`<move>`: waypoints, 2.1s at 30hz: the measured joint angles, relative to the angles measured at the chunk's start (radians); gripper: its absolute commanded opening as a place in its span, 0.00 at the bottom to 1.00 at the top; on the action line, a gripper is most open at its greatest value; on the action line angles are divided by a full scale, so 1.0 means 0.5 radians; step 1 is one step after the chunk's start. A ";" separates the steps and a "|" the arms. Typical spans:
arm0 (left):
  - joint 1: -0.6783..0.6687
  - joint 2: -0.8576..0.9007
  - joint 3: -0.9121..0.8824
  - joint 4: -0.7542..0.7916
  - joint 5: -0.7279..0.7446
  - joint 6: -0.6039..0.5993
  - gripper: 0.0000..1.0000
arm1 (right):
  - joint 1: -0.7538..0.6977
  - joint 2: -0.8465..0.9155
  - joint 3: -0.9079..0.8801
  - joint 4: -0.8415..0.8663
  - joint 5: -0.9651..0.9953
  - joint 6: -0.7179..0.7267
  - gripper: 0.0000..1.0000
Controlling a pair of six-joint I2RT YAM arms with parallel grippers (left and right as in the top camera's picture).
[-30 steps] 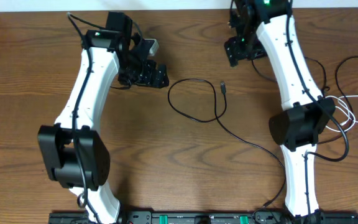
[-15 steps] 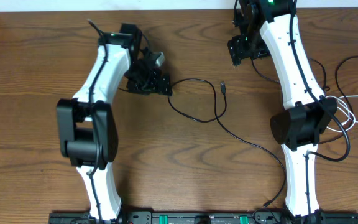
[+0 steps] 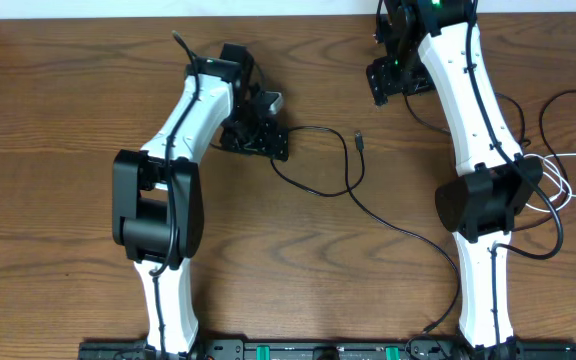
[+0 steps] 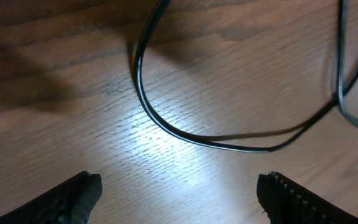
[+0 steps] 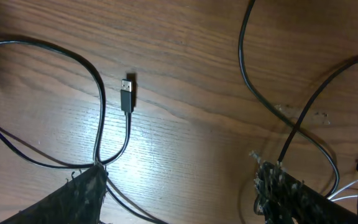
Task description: Untangle cables
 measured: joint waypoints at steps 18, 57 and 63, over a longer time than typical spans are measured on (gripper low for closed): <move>-0.036 0.120 0.000 0.045 -0.191 -0.068 0.85 | 0.018 0.000 0.000 -0.032 -0.001 0.000 0.75; -0.216 0.194 0.002 0.075 -0.154 -0.105 0.40 | 0.017 -0.057 -0.001 -0.047 0.000 0.000 0.75; -0.217 0.201 0.002 0.074 -0.155 -0.114 0.24 | 0.009 -0.194 -0.001 -0.049 -0.002 0.000 0.75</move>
